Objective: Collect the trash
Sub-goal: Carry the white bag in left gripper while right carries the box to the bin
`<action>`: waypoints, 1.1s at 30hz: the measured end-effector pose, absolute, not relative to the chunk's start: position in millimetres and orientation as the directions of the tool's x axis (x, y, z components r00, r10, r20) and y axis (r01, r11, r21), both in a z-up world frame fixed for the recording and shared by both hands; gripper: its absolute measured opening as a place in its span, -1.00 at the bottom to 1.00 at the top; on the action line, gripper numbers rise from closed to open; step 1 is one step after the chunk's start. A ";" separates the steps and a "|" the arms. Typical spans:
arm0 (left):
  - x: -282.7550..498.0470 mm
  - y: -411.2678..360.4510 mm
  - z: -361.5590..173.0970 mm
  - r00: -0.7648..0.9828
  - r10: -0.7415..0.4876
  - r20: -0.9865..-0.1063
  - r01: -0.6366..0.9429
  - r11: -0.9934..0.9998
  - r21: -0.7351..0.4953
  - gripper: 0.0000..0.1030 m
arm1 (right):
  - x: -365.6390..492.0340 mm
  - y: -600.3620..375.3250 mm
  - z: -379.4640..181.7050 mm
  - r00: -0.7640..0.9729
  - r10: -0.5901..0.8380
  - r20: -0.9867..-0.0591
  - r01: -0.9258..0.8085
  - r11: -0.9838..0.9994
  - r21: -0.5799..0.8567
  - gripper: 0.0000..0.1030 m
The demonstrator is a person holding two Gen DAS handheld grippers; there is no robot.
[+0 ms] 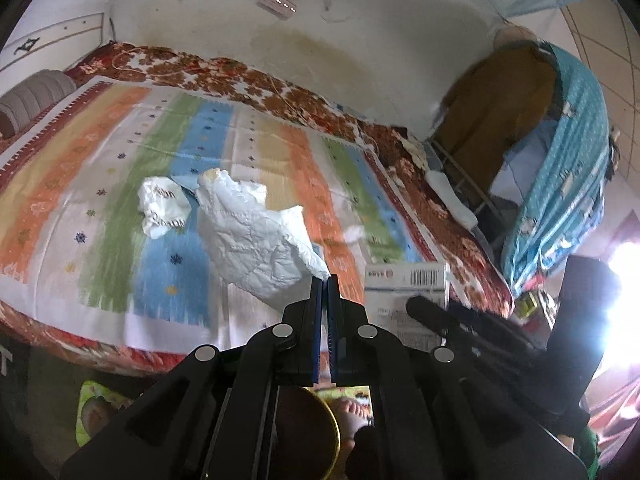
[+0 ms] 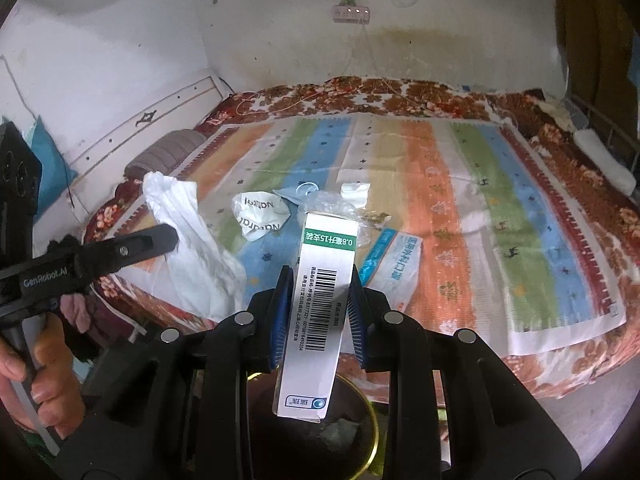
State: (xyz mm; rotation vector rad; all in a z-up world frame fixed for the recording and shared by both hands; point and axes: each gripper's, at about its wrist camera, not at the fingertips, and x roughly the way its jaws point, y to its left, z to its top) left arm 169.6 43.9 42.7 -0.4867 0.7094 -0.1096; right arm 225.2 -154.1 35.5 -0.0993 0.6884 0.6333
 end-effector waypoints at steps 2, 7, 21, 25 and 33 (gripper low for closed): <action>163.5 39.6 37.6 0.735 -0.260 -0.627 -0.079 0.885 -0.460 -0.96 | 216.9 -157.3 35.7 0.602 0.508 -0.615 -0.580 0.808 0.100 -0.52; 148.7 38.2 17.6 0.672 -0.291 -0.681 -0.123 0.863 -0.490 -0.96 | 196.5 -160.4 27.6 0.592 0.510 -0.625 -0.600 0.796 0.081 -0.52; 120.1 21.6 -19.5 0.577 -0.290 -0.764 -0.202 0.855 -0.477 -0.96 | 159.8 -154.6 -19.8 0.527 0.452 -0.720 -0.617 0.786 0.042 -0.52; 118.4 16.7 -30.8 0.538 -0.268 -0.799 -0.220 0.871 -0.439 -0.96 | 156.4 -154.8 -36.0 0.494 0.430 -0.755 -0.606 0.794 0.055 -0.52; 118.7 11.9 -55.1 0.462 -0.236 -0.855 -0.273 0.879 -0.391 -0.96 | 159.4 -156.0 -63.5 0.423 0.393 -0.817 -0.578 0.811 0.091 -0.52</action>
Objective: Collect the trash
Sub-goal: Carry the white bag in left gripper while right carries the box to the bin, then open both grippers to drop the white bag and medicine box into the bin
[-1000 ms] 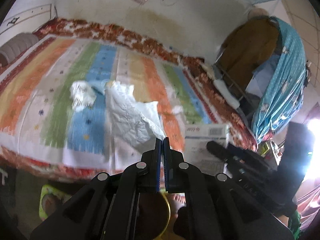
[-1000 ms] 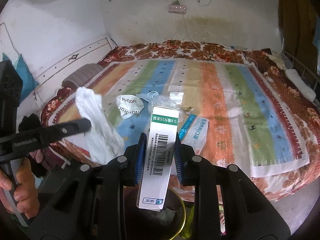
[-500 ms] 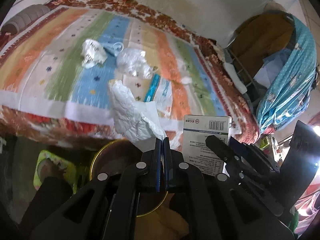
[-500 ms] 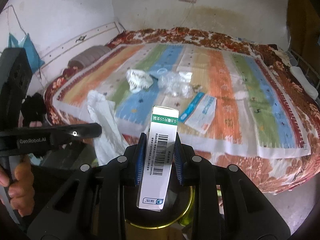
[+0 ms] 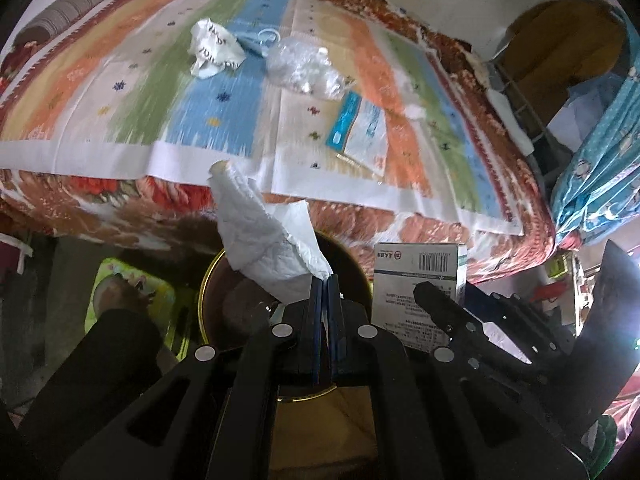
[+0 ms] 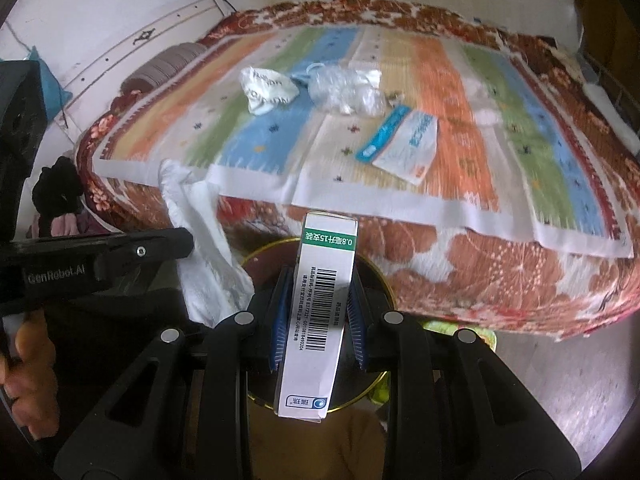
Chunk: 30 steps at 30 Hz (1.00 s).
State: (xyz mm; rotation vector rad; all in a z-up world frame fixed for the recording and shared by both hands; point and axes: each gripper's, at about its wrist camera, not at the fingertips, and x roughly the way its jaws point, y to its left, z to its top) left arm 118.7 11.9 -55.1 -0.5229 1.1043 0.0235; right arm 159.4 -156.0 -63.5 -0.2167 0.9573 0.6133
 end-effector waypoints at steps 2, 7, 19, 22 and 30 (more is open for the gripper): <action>121.7 8.5 -61.8 0.437 -0.228 -0.870 -0.284 0.883 -0.374 -0.96 | 162.6 -156.0 -69.4 0.415 0.374 -0.829 -0.564 0.821 0.088 -0.52; 130.1 2.4 -87.4 0.356 -0.201 -0.913 -0.323 0.890 -0.322 -0.96 | 172.4 -155.4 -88.1 0.360 0.339 -0.869 -0.533 0.840 0.106 -0.52; 152.0 9.4 -124.2 0.269 -0.168 -0.948 -0.417 0.868 -0.272 -0.96 | 196.8 -149.7 -122.1 0.306 0.268 -0.914 -0.472 0.876 0.099 -0.52; 156.4 6.7 -131.3 0.252 -0.150 -0.956 -0.417 0.874 -0.248 -0.96 | 202.7 -152.5 -126.3 0.293 0.264 -0.919 -0.449 0.887 0.112 -0.52; 159.1 7.1 -133.5 0.275 -0.207 -0.939 -0.417 0.854 -0.311 -0.21 | 210.4 -161.8 -130.7 0.256 0.311 -0.915 -0.397 0.897 0.194 -0.23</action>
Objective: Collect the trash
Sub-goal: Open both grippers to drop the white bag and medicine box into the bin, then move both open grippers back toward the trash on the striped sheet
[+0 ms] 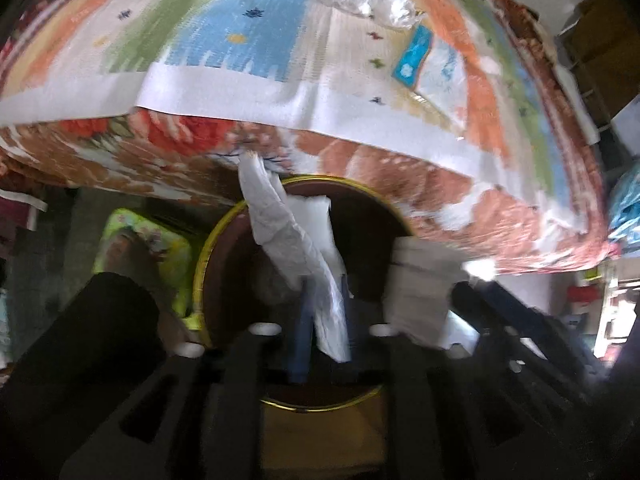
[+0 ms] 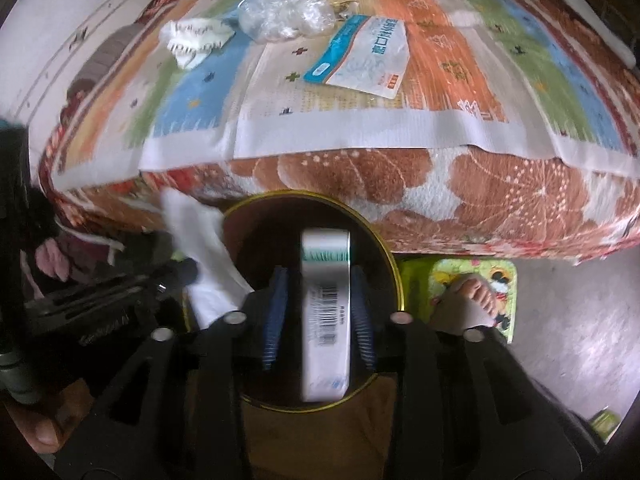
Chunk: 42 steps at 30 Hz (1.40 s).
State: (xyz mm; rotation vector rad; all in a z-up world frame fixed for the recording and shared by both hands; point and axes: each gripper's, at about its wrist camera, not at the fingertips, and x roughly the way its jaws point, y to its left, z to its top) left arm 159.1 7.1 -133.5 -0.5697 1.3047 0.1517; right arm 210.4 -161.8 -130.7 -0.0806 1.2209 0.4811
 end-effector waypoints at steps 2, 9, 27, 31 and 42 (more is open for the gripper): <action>157.9 11.5 -127.1 0.311 -0.193 -0.931 -0.427 0.846 -0.318 -0.11 | 212.5 -165.0 -126.8 0.269 0.320 -0.908 -0.379 0.902 0.206 -0.09; 158.5 20.8 -119.4 0.341 -0.188 -0.921 -0.453 0.825 -0.337 -0.09 | 215.2 -168.2 -118.9 0.293 0.342 -0.893 -0.367 0.903 0.226 -0.01; 181.7 67.2 -68.9 0.476 -0.135 -0.869 -0.471 0.795 -0.381 0.55 | 240.2 -177.2 -53.5 0.462 0.421 -0.781 -0.417 0.880 0.228 0.33; 190.8 78.2 -50.3 0.510 -0.055 -0.858 -0.479 0.810 -0.337 0.70 | 248.7 -176.2 -39.6 0.500 0.423 -0.755 -0.433 0.878 0.204 0.41; 240.1 101.1 -49.8 0.528 -0.053 -0.848 -0.435 0.841 -0.323 0.83 | 270.9 -156.6 -22.4 0.544 0.450 -0.709 -0.490 0.856 0.167 0.74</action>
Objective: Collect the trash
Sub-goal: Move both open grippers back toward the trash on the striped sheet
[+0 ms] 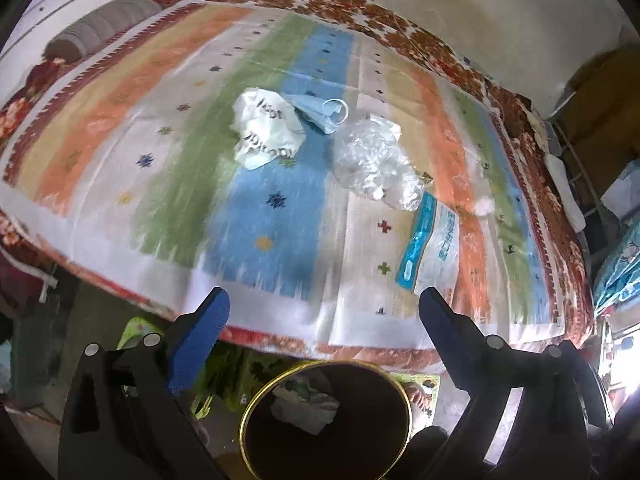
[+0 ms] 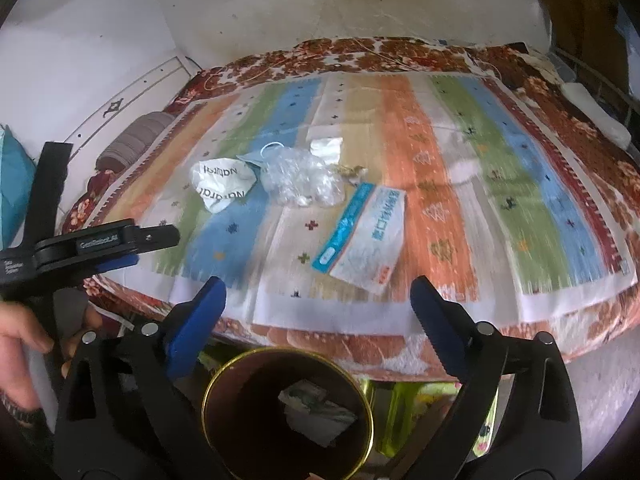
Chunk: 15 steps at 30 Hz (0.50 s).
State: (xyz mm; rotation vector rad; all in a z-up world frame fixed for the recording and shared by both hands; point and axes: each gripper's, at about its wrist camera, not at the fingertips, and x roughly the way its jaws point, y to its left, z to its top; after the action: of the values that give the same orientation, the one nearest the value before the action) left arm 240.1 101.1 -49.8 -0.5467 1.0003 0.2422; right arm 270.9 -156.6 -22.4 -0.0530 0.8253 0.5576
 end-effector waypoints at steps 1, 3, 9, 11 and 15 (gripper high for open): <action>242.5 102.5 -50.5 0.532 -0.057 -0.845 -0.433 0.839 -0.330 0.83 | 275.4 -153.4 -22.2 0.547 0.449 -0.707 -0.495 0.854 0.160 0.74; 250.5 103.6 -53.3 0.537 -0.080 -0.840 -0.418 0.839 -0.348 0.87 | 281.6 -149.6 -22.3 0.554 0.445 -0.703 -0.498 0.854 0.148 0.76; 268.2 110.0 -65.0 0.544 -0.145 -0.826 -0.395 0.825 -0.405 0.89 | 303.2 -138.1 -21.7 0.591 0.456 -0.665 -0.513 0.849 0.127 0.83; 274.7 112.9 -67.5 0.556 -0.144 -0.819 -0.375 0.836 -0.401 0.89 | 313.5 -136.6 -25.9 0.597 0.455 -0.661 -0.507 0.852 0.129 0.83; 285.2 116.8 -72.7 0.575 -0.110 -0.810 -0.358 0.857 -0.371 0.89 | 337.6 -139.0 -34.0 0.583 0.473 -0.661 -0.481 0.856 0.188 0.83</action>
State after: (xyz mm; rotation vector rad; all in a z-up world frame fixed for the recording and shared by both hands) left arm 285.2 116.8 -72.7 -0.5419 0.9585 0.1535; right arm 337.6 -139.0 -34.0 -0.0116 0.7676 0.5568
